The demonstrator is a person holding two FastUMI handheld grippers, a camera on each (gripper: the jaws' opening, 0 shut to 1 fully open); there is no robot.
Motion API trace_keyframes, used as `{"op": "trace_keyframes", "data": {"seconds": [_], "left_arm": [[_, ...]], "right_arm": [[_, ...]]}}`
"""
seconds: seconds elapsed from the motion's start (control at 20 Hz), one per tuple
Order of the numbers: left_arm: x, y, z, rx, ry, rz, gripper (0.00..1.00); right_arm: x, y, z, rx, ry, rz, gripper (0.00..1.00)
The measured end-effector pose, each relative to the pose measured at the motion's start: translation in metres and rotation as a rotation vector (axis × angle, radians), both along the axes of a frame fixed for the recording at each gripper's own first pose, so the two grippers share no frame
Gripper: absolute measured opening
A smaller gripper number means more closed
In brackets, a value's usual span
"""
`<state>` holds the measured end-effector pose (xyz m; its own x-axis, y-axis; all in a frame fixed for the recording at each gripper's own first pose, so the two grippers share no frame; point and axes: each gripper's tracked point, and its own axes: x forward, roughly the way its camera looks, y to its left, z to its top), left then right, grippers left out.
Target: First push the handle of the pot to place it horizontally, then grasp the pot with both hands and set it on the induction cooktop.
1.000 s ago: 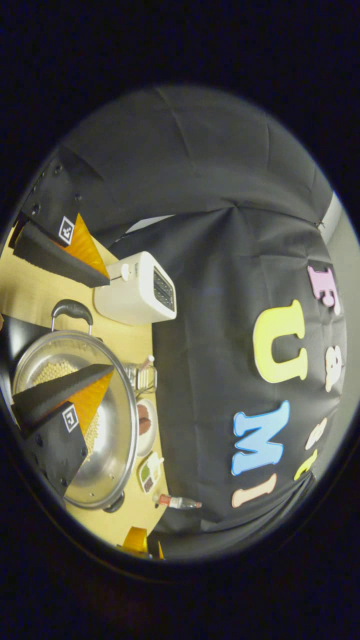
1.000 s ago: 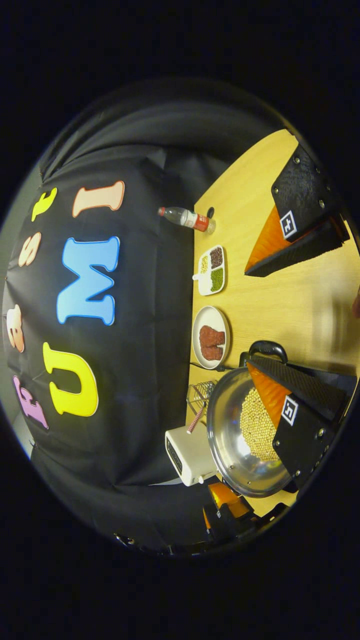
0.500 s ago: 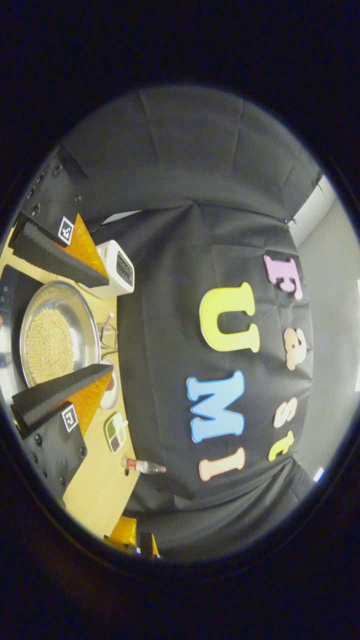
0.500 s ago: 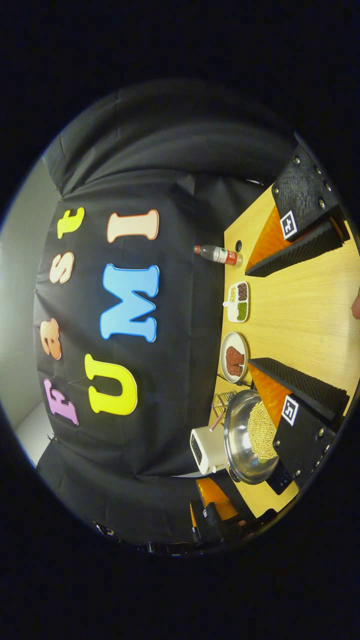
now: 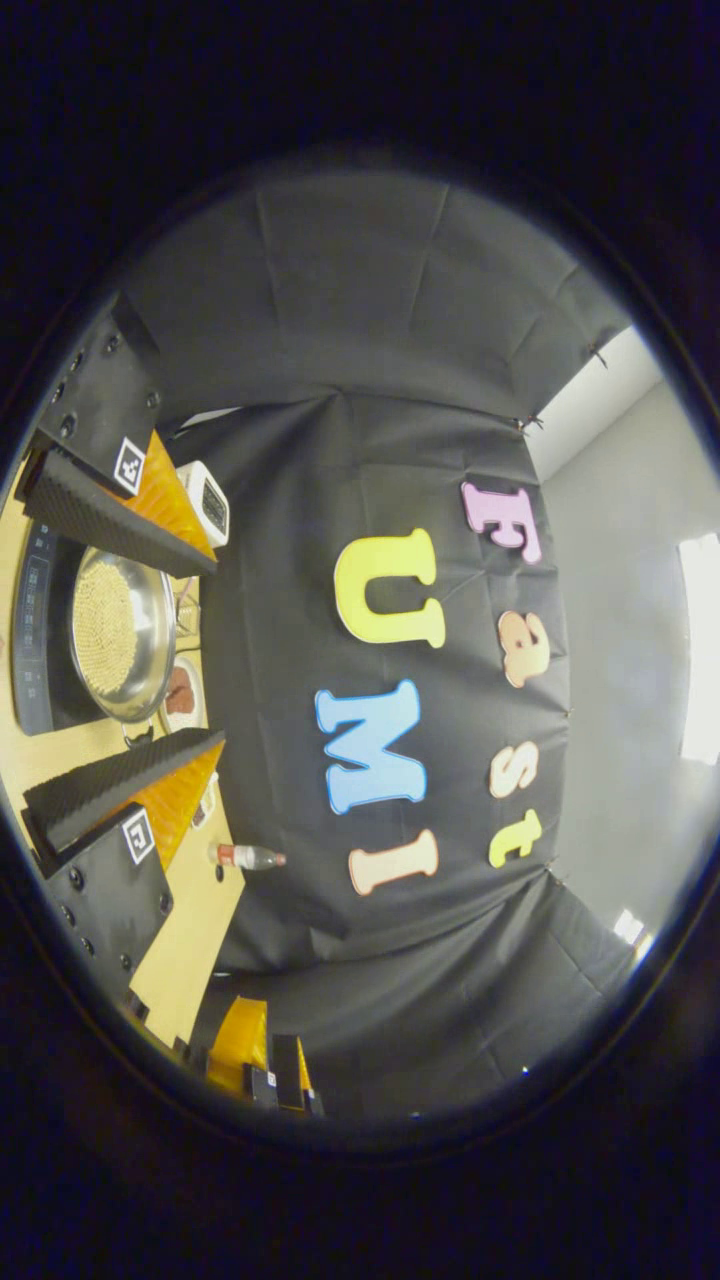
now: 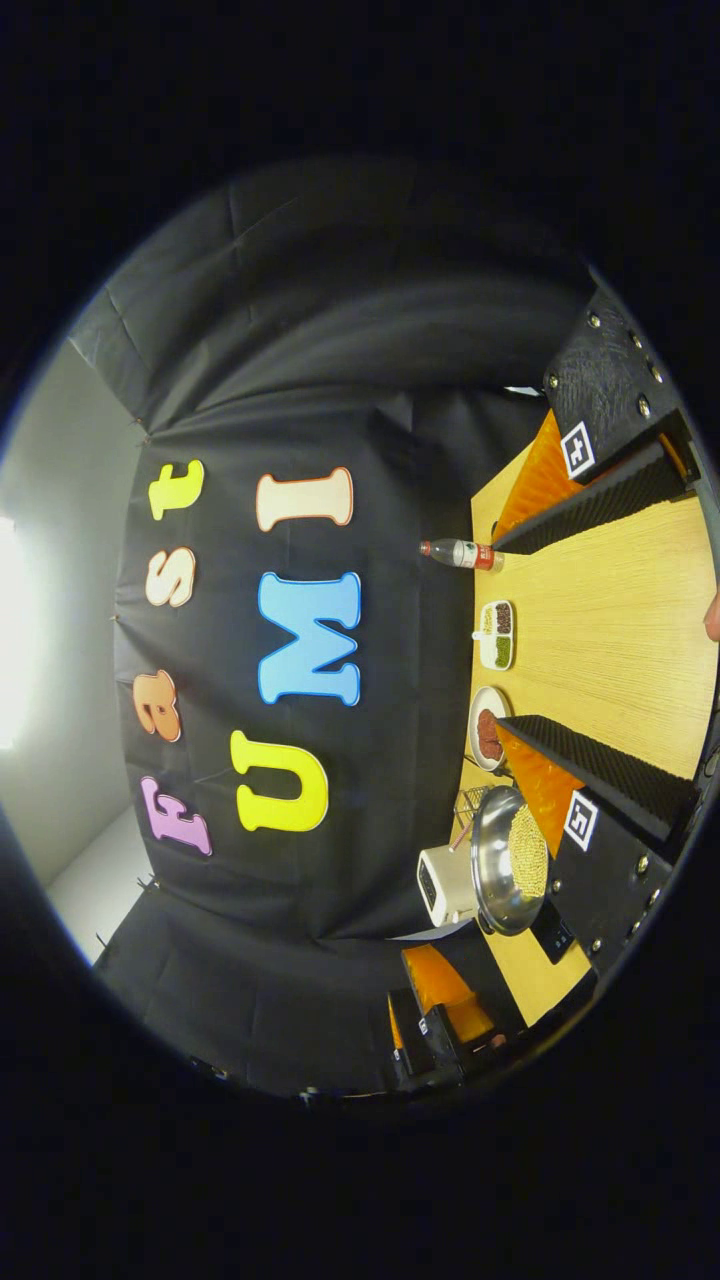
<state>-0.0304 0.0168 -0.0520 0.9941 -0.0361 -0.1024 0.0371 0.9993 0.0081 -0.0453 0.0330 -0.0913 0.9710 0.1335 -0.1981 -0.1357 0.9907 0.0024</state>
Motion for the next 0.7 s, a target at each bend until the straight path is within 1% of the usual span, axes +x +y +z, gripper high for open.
{"op": "trace_keyframes", "data": {"seconds": [0.05,0.1,0.15,0.3,0.45,0.5,0.55,0.6,0.7], "left_arm": [[-0.008,-0.001,0.009,0.001,-0.014,-0.003,0.93],[-0.014,-0.001,0.016,0.001,-0.022,-0.005,0.98],[-0.021,-0.003,0.022,-0.001,-0.029,-0.008,0.92],[-0.044,0.006,0.033,0.003,-0.038,-0.01,0.98],[-0.058,0.021,0.038,0.018,-0.041,-0.003,0.92],[-0.061,0.029,0.043,0.017,-0.049,0.008,0.98],[-0.063,0.034,0.044,0.005,-0.05,0.013,0.98],[-0.064,0.037,0.044,-0.009,-0.047,0.016,1.0],[-0.064,0.044,0.04,-0.029,-0.035,0.023,1.0]], "right_arm": [[-0.006,-0.002,0.007,0.002,-0.011,-0.002,0.97],[-0.011,-0.004,0.013,0.003,-0.02,-0.002,0.97],[-0.015,-0.005,0.018,0.003,-0.026,-0.004,0.97],[-0.025,-0.002,0.035,0.018,-0.053,-0.016,0.97],[-0.033,0.007,0.048,0.055,-0.073,-0.03,0.97],[-0.034,0.011,0.053,0.058,-0.088,-0.033,0.97],[-0.036,0.012,0.054,0.053,-0.093,-0.038,0.97],[-0.039,0.015,0.055,0.046,-0.097,-0.037,0.97],[-0.045,0.023,0.063,0.045,-0.126,-0.034,0.97]]}}
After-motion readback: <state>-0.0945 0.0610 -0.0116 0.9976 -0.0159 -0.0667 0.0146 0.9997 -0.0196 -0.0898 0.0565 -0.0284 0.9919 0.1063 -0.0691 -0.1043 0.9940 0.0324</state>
